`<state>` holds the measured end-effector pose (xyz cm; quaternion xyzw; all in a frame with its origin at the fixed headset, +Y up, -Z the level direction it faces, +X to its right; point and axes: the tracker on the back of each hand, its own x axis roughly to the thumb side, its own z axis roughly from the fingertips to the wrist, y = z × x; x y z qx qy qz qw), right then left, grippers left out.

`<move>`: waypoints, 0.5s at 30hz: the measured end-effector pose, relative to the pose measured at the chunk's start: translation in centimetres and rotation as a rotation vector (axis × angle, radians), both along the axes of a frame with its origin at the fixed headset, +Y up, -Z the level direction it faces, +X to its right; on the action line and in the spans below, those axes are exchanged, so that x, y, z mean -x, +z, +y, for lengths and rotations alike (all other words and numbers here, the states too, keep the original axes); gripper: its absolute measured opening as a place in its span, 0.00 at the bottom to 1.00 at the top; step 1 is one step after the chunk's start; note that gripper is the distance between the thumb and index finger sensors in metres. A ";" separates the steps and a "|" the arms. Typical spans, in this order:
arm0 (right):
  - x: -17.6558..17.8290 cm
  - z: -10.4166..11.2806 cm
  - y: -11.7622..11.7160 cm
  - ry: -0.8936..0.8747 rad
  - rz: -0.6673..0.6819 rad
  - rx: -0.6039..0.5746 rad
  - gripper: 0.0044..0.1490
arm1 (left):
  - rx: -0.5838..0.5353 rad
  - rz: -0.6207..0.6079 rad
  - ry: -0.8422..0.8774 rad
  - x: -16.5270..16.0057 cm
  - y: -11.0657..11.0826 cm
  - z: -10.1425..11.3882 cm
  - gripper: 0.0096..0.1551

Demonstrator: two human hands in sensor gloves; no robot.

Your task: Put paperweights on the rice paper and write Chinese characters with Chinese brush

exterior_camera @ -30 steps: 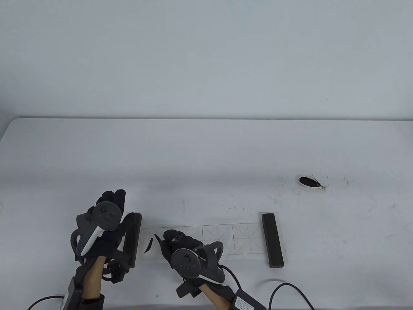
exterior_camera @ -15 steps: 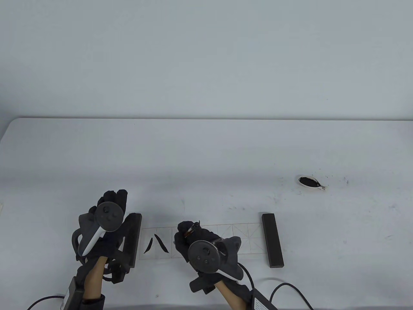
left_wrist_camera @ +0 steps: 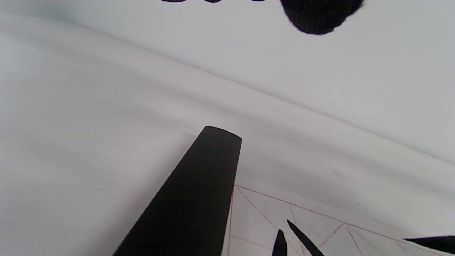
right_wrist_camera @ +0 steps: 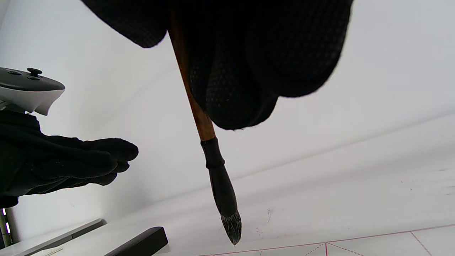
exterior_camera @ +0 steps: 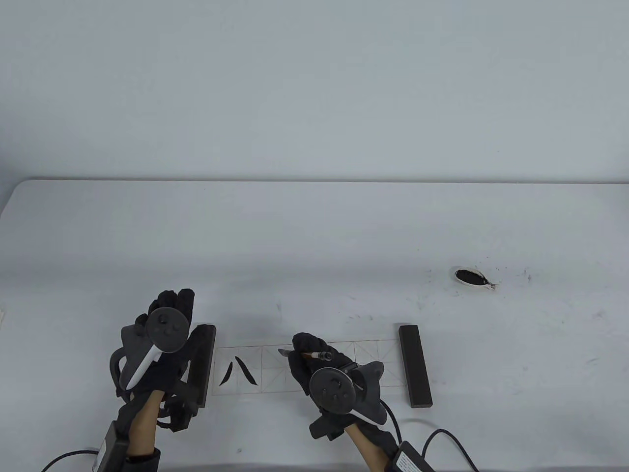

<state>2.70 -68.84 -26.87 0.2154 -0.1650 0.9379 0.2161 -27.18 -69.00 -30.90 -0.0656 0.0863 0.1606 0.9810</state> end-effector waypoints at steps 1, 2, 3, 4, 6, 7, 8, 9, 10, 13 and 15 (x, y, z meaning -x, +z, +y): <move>0.0 0.0 0.0 0.002 -0.001 0.003 0.28 | 0.001 -0.001 -0.001 0.0 0.0 0.0 0.48; 0.0 0.0 0.0 0.004 -0.002 0.006 0.28 | 0.003 -0.003 -0.003 -0.1 0.0 -0.1 0.48; 0.0 -0.1 0.0 0.006 -0.002 0.006 0.28 | 0.003 -0.004 -0.005 -0.1 0.0 -0.1 0.48; 0.0 -0.1 0.0 0.010 -0.002 0.009 0.28 | 0.004 -0.004 -0.006 -0.1 0.0 -0.1 0.48; 0.1 -0.1 0.0 0.013 -0.001 0.013 0.28 | 0.004 -0.005 -0.007 -0.1 0.0 -0.1 0.48; 0.1 -0.2 0.0 0.015 0.000 0.016 0.28 | 0.004 -0.005 -0.007 -0.1 0.0 -0.1 0.48; 0.1 -0.2 0.0 0.021 0.002 0.022 0.28 | 0.005 -0.005 -0.006 -0.1 0.0 -0.1 0.48; 0.2 -0.3 0.0 0.027 0.001 0.026 0.28 | 0.006 -0.005 -0.006 -0.1 -0.1 -0.1 0.48; 0.2 -0.3 0.0 0.032 0.000 0.028 0.28 | 0.007 -0.005 -0.005 -0.1 -0.1 -0.1 0.48; 0.3 -0.5 -0.1 0.068 -0.007 0.033 0.28 | 0.011 -0.006 -0.007 -0.2 -0.1 -0.2 0.48; 0.4 -0.4 -0.1 0.085 -0.010 0.034 0.28 | 0.014 -0.007 -0.007 -0.2 -0.1 -0.2 0.48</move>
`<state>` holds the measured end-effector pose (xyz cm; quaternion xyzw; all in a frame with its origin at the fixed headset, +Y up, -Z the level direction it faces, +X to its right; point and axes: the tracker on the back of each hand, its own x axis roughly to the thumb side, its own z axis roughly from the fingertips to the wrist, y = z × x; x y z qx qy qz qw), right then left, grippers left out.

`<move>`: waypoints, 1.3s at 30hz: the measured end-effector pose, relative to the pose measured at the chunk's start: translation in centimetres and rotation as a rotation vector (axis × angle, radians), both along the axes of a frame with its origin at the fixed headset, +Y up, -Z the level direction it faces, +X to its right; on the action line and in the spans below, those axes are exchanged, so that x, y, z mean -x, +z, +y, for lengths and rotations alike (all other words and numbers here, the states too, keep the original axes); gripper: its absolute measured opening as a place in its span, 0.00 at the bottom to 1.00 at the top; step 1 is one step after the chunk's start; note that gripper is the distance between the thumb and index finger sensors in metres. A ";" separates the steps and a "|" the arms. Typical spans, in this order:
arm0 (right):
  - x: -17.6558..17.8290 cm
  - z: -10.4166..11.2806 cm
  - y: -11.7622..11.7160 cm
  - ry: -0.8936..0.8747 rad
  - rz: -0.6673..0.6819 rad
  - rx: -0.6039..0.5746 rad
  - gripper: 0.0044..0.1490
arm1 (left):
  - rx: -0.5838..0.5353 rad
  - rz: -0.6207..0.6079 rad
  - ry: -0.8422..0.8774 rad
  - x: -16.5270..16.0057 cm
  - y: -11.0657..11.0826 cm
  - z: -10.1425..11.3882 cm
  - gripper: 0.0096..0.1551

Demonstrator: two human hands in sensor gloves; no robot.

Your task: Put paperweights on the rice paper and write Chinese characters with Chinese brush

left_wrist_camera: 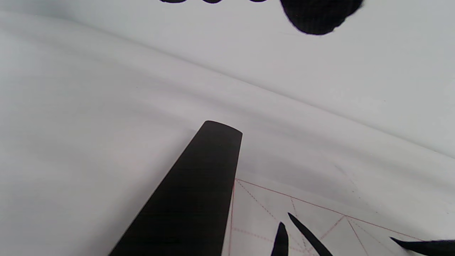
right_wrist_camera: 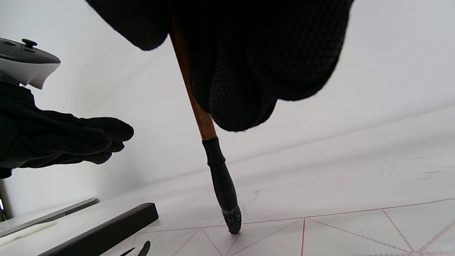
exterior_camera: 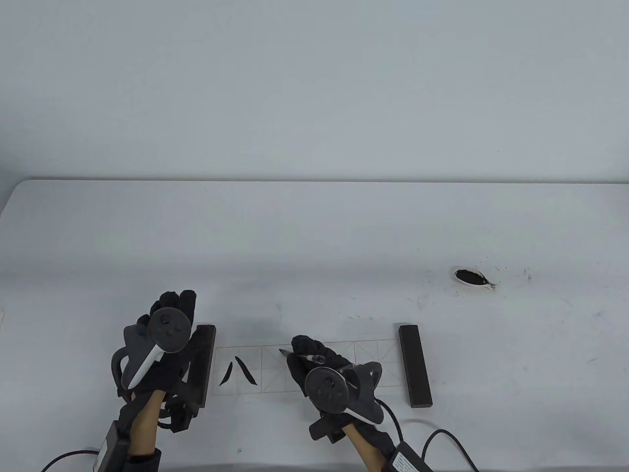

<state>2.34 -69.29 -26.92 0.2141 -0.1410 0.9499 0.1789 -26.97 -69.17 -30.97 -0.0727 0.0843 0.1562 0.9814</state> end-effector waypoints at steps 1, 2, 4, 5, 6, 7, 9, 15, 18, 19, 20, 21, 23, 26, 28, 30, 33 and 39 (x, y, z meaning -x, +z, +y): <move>0.0 0.0 0.0 0.000 -0.001 0.003 0.27 | 0.001 0.000 0.000 0.0 0.0 0.0 0.48; 0.0 0.1 0.0 -0.001 -0.001 0.006 0.27 | 0.002 0.000 0.000 0.0 0.0 0.0 0.48; -0.1 0.2 0.0 0.000 -0.003 0.011 0.26 | 0.004 0.000 0.000 0.0 0.0 0.0 0.48; -0.1 0.2 0.0 0.001 -0.005 0.012 0.26 | 0.004 0.000 0.000 0.0 0.0 0.0 0.48; -0.2 0.2 0.0 -0.003 -0.007 0.012 0.26 | 0.004 0.000 -0.001 -0.1 0.0 0.0 0.48; -0.2 0.3 0.1 -0.017 -0.009 0.003 0.27 | 0.004 0.000 -0.001 -0.1 0.0 0.0 0.48; -0.4 0.4 0.2 -0.056 -0.008 -0.015 0.27 | 0.005 0.000 -0.001 -0.1 0.0 0.0 0.48; -0.1 0.3 0.1 -0.128 0.076 0.062 0.27 | 0.006 -0.001 -0.002 -0.1 -0.1 -0.1 0.48; 0.1 0.1 0.0 -0.118 0.098 0.082 0.27 | 0.007 -0.003 -0.003 -0.1 -0.1 -0.1 0.48; 0.2 0.0 0.0 -0.109 0.104 0.087 0.27 | 0.006 -0.004 -0.003 -0.1 -0.1 -0.1 0.48; 0.2 0.0 0.0 -0.106 0.103 0.087 0.27 | 0.007 -0.004 -0.003 -0.1 -0.1 -0.1 0.48; 0.2 0.0 0.0 -0.101 0.102 0.087 0.27 | 0.007 -0.005 -0.003 -0.1 -0.1 -0.1 0.48; 0.2 0.0 -0.1 -0.090 0.099 0.092 0.27 | 0.010 -0.007 -0.004 -0.1 -0.1 -0.1 0.48; 0.2 0.0 -0.1 -0.080 0.094 0.091 0.27 | 0.011 -0.008 -0.005 -0.2 -0.1 -0.1 0.48; 0.1 0.0 -0.1 -0.083 0.086 0.089 0.27 | 0.011 -0.008 -0.005 -0.2 -0.1 -0.2 0.48; -0.1 0.3 -0.1 -0.070 0.050 0.068 0.27 | 0.013 -0.007 -0.004 -0.2 -0.1 -0.2 0.48; -0.6 0.8 0.0 -0.021 -0.026 0.015 0.26 | 0.014 -0.006 -0.001 -0.2 -0.1 -0.2 0.48; -1.5 1.1 0.1 0.043 -0.126 -0.018 0.26 | 0.017 -0.005 -0.001 -0.1 -0.1 -0.2 0.48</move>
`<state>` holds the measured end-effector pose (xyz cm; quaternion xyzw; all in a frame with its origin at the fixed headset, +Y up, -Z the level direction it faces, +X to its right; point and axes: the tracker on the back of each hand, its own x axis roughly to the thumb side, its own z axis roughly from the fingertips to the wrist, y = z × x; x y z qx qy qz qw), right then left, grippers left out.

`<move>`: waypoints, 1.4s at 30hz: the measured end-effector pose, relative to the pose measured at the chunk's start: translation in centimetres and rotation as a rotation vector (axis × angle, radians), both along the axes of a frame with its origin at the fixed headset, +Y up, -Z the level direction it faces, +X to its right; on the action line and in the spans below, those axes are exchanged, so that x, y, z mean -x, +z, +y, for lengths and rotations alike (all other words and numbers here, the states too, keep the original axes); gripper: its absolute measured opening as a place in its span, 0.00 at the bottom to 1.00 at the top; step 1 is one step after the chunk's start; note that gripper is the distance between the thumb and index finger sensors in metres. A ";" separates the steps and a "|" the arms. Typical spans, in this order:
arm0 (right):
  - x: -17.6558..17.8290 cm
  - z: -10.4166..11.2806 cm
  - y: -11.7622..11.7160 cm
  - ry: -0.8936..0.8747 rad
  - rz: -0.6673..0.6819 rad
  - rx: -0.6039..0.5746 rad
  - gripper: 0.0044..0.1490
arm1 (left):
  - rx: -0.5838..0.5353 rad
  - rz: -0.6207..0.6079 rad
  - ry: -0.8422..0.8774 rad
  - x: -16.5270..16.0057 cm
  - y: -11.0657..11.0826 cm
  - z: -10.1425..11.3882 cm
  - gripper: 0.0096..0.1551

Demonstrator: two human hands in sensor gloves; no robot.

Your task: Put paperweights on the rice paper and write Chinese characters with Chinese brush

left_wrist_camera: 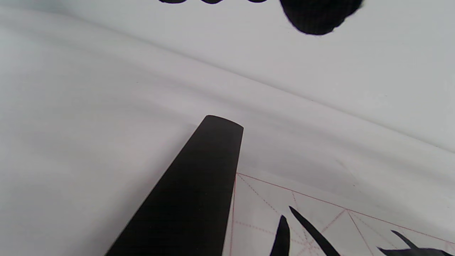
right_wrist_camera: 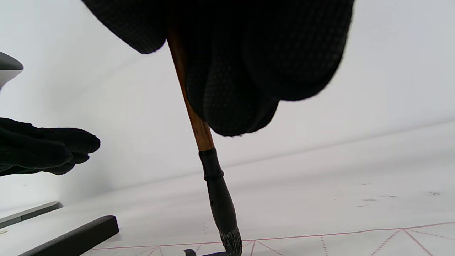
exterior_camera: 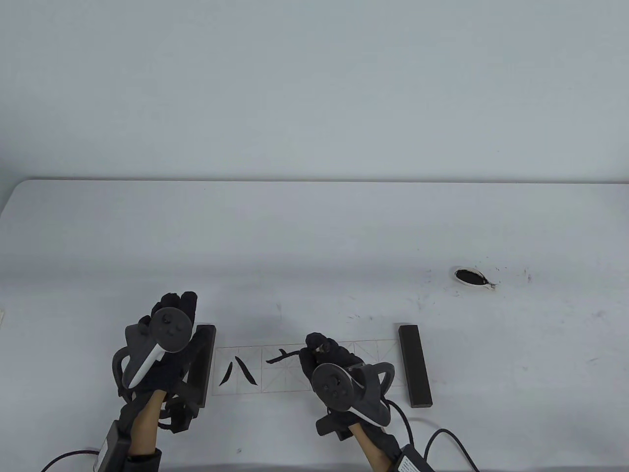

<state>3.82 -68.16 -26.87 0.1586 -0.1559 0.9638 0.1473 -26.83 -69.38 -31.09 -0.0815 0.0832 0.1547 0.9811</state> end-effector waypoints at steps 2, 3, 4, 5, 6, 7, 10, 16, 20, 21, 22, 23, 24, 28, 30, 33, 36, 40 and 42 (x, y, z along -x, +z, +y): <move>-0.1 0.0 0.1 -0.017 0.004 0.000 0.26 | 0.001 0.001 0.001 0.0 0.0 0.0 0.48; -0.1 0.1 0.2 -0.046 0.010 -0.027 0.26 | 0.001 0.002 0.001 0.0 0.0 0.0 0.48; -0.1 0.1 0.4 -0.070 0.023 -0.036 0.26 | 0.001 0.002 0.001 0.0 0.0 0.0 0.48; -0.1 0.2 0.5 -0.091 0.047 -0.027 0.26 | 0.001 0.002 0.001 0.0 0.0 0.0 0.48; 0.0 0.1 0.6 -0.108 0.064 -0.015 0.26 | 0.001 0.002 0.001 0.0 0.0 0.0 0.48; 0.2 0.1 0.6 -0.129 0.082 -0.002 0.26 | 0.000 0.003 0.002 0.1 0.0 0.0 0.48; 0.6 -0.2 0.7 -0.131 0.114 0.023 0.27 | 0.001 0.002 -0.001 0.1 0.0 0.0 0.48; 1.0 -0.5 0.7 -0.109 0.130 0.033 0.27 | 0.000 0.003 0.002 0.1 0.0 -0.1 0.48; 1.1 -0.6 0.6 -0.090 0.131 0.041 0.27 | 0.002 0.002 0.003 0.1 0.0 0.0 0.48; 1.1 -0.7 0.6 -0.083 0.133 0.044 0.27 | 0.002 0.002 0.003 0.1 0.0 0.0 0.48; 1.2 -0.6 0.7 -0.081 0.135 0.046 0.27 | 0.002 0.002 0.003 0.1 0.0 0.0 0.48; 1.2 -0.6 0.7 -0.081 0.142 0.051 0.27 | 0.002 0.002 0.003 0.1 0.0 0.0 0.48; 1.2 -0.6 0.7 -0.084 0.147 0.053 0.27 | 0.002 0.002 0.003 0.1 0.0 0.0 0.48; 1.4 -0.4 1.0 -0.103 0.196 0.083 0.26 | 0.006 0.004 0.007 0.1 0.0 -0.1 0.48; 1.5 -0.3 1.1 -0.120 0.227 0.115 0.26 | 0.006 0.005 0.006 0.1 0.0 -0.1 0.48; 1.3 -0.1 1.1 -0.193 0.244 0.132 0.26 | 0.006 0.005 0.006 0.1 0.0 -0.1 0.48; 0.7 0.2 0.9 -0.216 0.208 0.099 0.26 | 0.006 0.005 0.007 0.2 0.0 -0.1 0.48; 0.3 0.1 0.7 -0.169 0.161 0.065 0.27 | 0.008 0.004 0.004 0.2 0.0 -0.1 0.48; 0.3 -0.1 0.6 -0.165 0.161 0.075 0.27 | 0.009 0.004 0.003 0.2 0.0 -0.1 0.48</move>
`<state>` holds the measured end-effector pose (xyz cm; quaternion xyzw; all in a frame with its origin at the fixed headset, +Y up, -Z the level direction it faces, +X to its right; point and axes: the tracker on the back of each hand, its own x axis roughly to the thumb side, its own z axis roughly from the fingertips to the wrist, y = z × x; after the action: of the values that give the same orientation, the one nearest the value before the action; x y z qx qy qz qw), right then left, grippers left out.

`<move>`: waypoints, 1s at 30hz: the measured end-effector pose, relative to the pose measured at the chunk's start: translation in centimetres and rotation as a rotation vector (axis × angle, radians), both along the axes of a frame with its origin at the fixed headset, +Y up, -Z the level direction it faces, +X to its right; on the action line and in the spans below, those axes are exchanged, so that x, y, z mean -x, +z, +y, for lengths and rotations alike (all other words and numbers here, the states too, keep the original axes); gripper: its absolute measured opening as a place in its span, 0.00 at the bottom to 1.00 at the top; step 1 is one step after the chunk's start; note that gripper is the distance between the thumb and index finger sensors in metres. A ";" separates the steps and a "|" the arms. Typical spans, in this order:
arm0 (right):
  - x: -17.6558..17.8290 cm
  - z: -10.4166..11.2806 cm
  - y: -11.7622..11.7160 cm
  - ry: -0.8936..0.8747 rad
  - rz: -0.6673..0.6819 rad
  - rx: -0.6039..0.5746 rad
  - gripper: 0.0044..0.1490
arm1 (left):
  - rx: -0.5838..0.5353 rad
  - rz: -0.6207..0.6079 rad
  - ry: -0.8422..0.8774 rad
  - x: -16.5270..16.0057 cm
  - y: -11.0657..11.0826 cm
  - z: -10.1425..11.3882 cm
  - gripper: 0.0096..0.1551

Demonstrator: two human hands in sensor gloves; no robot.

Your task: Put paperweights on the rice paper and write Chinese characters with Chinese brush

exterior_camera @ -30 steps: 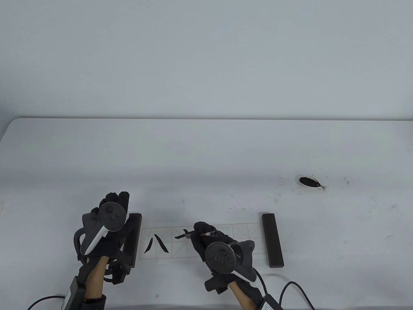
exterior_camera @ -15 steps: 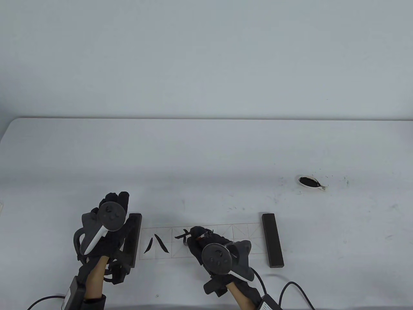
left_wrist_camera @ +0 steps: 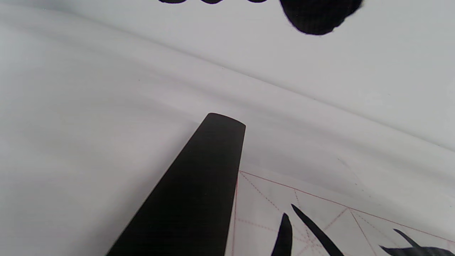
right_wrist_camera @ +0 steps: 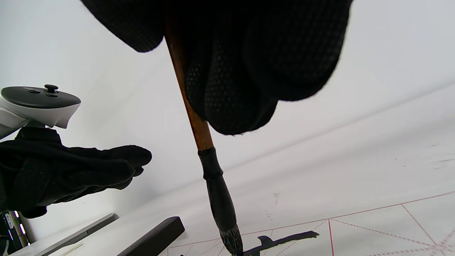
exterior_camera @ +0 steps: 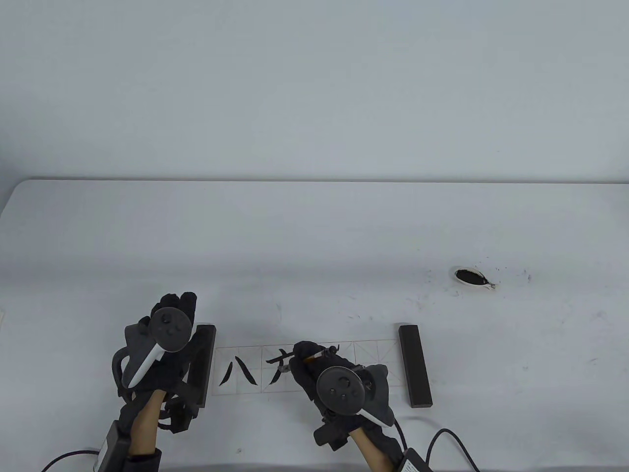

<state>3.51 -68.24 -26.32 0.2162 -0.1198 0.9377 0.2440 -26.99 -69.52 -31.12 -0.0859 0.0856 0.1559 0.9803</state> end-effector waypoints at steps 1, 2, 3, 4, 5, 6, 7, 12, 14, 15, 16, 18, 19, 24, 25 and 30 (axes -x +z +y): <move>0.0 -0.1 0.0 0.001 0.001 0.005 0.26 | 0.001 0.000 0.000 0.0 0.0 0.0 0.48; 0.1 -0.1 0.0 0.006 0.002 0.010 0.27 | 0.001 0.000 0.000 0.0 0.0 0.0 0.48; 0.1 -0.2 -0.1 0.013 0.002 0.013 0.27 | 0.001 0.001 0.000 0.0 0.0 0.0 0.48; 0.2 -0.3 -0.1 0.023 0.002 0.013 0.27 | 0.001 0.000 0.000 0.0 0.0 0.0 0.48; 0.2 -0.3 -0.1 0.036 -0.002 0.010 0.27 | 0.001 0.001 0.000 0.0 0.0 0.0 0.48; 0.2 -0.3 -0.1 0.041 -0.005 0.007 0.27 | 0.001 0.001 0.000 0.0 0.0 0.0 0.48; 0.2 -0.3 -0.1 0.044 -0.009 0.003 0.27 | 0.002 0.000 0.000 0.0 0.0 0.0 0.48; 0.1 -0.1 0.0 0.090 -0.055 -0.034 0.26 | 0.002 0.000 0.000 0.0 0.0 0.0 0.48; 0.1 0.0 0.0 0.103 -0.068 -0.044 0.26 | 0.002 0.000 0.000 0.0 0.0 0.0 0.48; 0.1 0.0 0.1 0.110 -0.073 -0.047 0.26 | 0.002 0.000 0.000 0.0 0.0 0.0 0.48; 0.1 0.0 0.1 0.114 -0.075 -0.050 0.26 | 0.002 0.000 0.000 0.0 0.0 0.0 0.48; 0.2 0.1 0.3 0.132 -0.078 -0.057 0.26 | 0.002 0.000 0.000 0.0 0.0 0.0 0.48; 0.3 0.1 0.3 0.138 -0.077 -0.059 0.26 | 0.002 0.000 0.000 0.0 0.0 0.0 0.48; 0.7 0.3 0.6 0.148 -0.047 -0.043 0.26 | 0.009 0.000 0.001 0.0 0.0 0.0 0.48; 0.7 0.4 0.7 0.149 -0.040 -0.037 0.26 | 0.008 0.000 0.001 0.0 0.0 0.0 0.48; 0.8 0.7 0.9 0.141 -0.002 0.002 0.25 | 0.008 0.001 0.003 0.0 0.0 0.0 0.48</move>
<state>2.70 -67.51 -25.43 0.2228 -0.1035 0.9530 0.1775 -26.99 -69.54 -31.13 -0.0900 0.0864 0.1569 0.9797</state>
